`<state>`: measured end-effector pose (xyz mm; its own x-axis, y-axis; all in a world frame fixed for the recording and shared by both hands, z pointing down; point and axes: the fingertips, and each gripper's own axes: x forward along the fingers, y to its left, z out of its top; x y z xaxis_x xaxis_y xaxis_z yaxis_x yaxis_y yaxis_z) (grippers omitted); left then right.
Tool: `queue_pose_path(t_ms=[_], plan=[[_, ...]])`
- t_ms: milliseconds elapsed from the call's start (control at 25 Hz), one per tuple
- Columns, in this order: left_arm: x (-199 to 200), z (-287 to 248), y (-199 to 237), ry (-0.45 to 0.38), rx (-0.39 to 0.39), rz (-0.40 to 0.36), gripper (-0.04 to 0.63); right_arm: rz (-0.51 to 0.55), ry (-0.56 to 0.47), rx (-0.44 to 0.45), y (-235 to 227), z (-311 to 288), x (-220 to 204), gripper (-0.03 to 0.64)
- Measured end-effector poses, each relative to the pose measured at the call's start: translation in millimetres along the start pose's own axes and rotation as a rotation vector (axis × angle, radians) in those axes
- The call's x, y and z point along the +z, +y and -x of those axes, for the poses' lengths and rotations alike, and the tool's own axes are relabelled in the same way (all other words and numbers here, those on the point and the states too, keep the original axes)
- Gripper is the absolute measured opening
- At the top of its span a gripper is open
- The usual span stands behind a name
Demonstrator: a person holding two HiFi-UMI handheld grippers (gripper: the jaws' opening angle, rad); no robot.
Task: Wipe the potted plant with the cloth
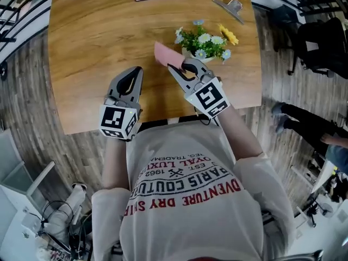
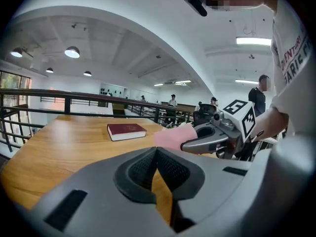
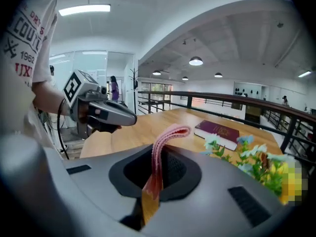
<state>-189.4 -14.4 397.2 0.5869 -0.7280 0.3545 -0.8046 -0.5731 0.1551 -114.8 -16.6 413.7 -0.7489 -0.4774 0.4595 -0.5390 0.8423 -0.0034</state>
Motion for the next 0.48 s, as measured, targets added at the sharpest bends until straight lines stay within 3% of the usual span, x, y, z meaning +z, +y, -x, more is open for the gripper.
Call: queue_pose_path(t_ms=[240, 480], plan=[[-31.4, 1.3, 20.5, 0.064, -0.038, 0.037, 0.015, -0.154, 0.155, -0.187, -20.6, -40.6, -53.7, 0.035], [-45.2, -9.3, 23.0, 0.109, -0.089, 0.020, 0.015, -0.285, 0.225, -0.364, -47.7, -49.7, -80.5, 0.035]])
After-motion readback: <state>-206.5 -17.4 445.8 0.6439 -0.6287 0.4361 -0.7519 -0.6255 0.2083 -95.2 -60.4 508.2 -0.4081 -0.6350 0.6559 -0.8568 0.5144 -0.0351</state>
